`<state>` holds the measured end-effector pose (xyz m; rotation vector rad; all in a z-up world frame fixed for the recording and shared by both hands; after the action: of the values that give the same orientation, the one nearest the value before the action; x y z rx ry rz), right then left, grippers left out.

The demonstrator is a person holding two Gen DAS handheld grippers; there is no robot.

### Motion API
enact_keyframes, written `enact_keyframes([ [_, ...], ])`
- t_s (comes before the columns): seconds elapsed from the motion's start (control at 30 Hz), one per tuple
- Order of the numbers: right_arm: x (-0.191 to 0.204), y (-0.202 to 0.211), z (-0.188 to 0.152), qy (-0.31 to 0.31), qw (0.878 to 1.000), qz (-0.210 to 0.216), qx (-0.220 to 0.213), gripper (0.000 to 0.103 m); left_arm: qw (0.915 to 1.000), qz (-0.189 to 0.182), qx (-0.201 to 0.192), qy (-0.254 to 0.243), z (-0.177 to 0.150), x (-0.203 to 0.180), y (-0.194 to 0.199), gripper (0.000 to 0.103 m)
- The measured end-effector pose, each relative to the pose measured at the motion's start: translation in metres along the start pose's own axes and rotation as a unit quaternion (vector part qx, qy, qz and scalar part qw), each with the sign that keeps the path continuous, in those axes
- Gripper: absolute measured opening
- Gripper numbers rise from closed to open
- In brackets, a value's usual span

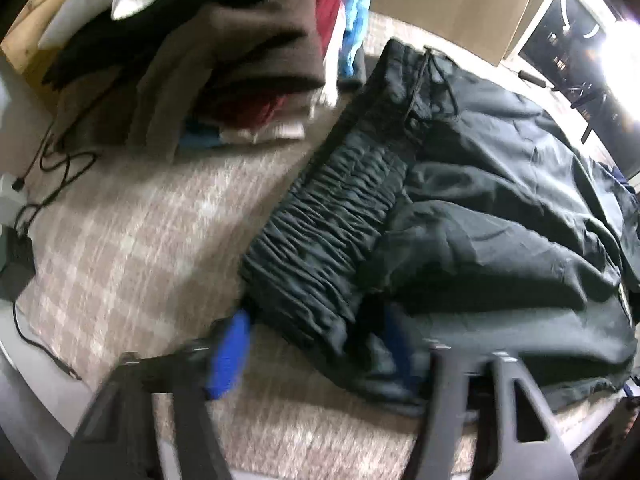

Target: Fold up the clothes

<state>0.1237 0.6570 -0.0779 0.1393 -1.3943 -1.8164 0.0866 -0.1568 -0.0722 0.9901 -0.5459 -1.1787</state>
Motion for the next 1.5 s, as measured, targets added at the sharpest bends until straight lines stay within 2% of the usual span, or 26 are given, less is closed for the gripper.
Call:
enact_keyframes([
  [0.07,-0.005,0.004,0.001,-0.003,1.000,-0.004,-0.010,0.049,0.9994,-0.027,-0.002,0.020,0.001,-0.003,0.003,0.034],
  [0.2,-0.027,0.017,0.007,-0.027,0.999,-0.012,-0.027,0.049,0.9994,-0.028,-0.014,0.013,0.002,-0.001,0.021,0.029],
  [0.37,-0.059,0.037,0.020,-0.052,0.996,-0.025,-0.065,0.049,0.9993,-0.025,-0.027,-0.007,0.007,-0.002,0.045,0.029],
  [0.6,-0.044,0.012,0.029,-0.011,0.998,-0.013,-0.053,0.050,0.9996,-0.013,-0.011,-0.024,0.016,-0.005,0.034,0.029],
  [0.77,-0.031,-0.008,0.035,0.023,0.999,-0.003,-0.041,0.050,0.9993,-0.015,-0.017,-0.029,0.021,-0.009,0.040,0.029],
  [0.8,-0.029,-0.008,0.034,0.028,0.999,-0.001,-0.039,0.036,0.9993,-0.016,-0.018,-0.029,0.021,-0.009,0.042,0.029],
  [0.83,-0.026,-0.008,0.033,0.033,0.999,0.002,-0.037,0.011,0.9992,-0.015,-0.018,-0.032,0.021,-0.009,0.044,0.029],
  [0.9,-0.023,-0.006,0.033,0.042,0.999,-0.004,-0.033,0.011,0.9990,-0.012,-0.019,-0.039,0.021,-0.009,0.046,0.029],
  [0.97,-0.036,0.004,0.036,0.046,0.997,-0.060,-0.033,0.011,0.9992,-0.004,-0.002,-0.039,0.014,-0.004,0.041,0.032],
  [1.03,-0.041,0.015,0.038,0.042,0.996,-0.081,-0.022,0.014,0.9986,0.012,0.013,-0.050,0.007,0.000,0.039,0.036],
  [1.1,-0.032,0.033,0.047,0.047,0.996,-0.077,-0.028,0.017,0.9966,0.035,0.026,-0.070,0.000,0.004,0.040,0.036],
  [1.13,-0.025,0.043,0.053,0.054,0.995,-0.071,-0.037,0.023,0.9951,0.046,0.032,-0.081,-0.002,0.005,0.041,0.036],
  [1.17,-0.009,0.055,0.064,0.071,0.994,-0.057,-0.057,0.029,0.9929,0.061,0.027,-0.099,0.001,0.004,0.049,0.035],
  [1.2,0.012,0.065,0.076,0.088,0.993,-0.038,-0.072,0.041,0.9902,0.075,0.021,-0.116,0.004,0.002,0.057,0.035],
  [1.27,0.053,0.079,0.092,0.117,0.989,0.001,-0.088,0.044,0.9871,0.078,0.008,-0.140,0.019,-0.010,0.075,0.036],
  [1.33,0.101,0.083,0.108,0.158,0.982,0.030,-0.100,0.044,0.9860,0.047,-0.026,-0.158,0.046,-0.037,0.091,0.039],
  [1.4,0.143,0.081,0.121,0.195,0.974,0.048,-0.107,0.044,0.9844,0.005,-0.054,-0.167,0.075,-0.064,0.099,0.053],
  [1.47,0.175,0.066,0.130,0.211,0.971,0.056,-0.097,0.044,0.9850,-0.034,-0.064,-0.156,0.105,-0.091,0.087,0.055],
  [1.5,0.189,0.056,0.134,0.214,0.971,0.060,-0.091,0.044,0.9863,-0.042,-0.056,-0.149,0.117,-0.101,0.072,0.055],
])
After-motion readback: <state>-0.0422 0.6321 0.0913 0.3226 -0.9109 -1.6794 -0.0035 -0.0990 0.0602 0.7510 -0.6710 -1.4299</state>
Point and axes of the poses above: each gripper's, at about its wrist camera, not at the fingertips, and y roughly against the way its jaws point, x to its left, z to its top, the point moved 9 cm from there along -y, roughly the way its jaws point, and after that the axes turned 10 degrees about -x, right-handed, at the moved point
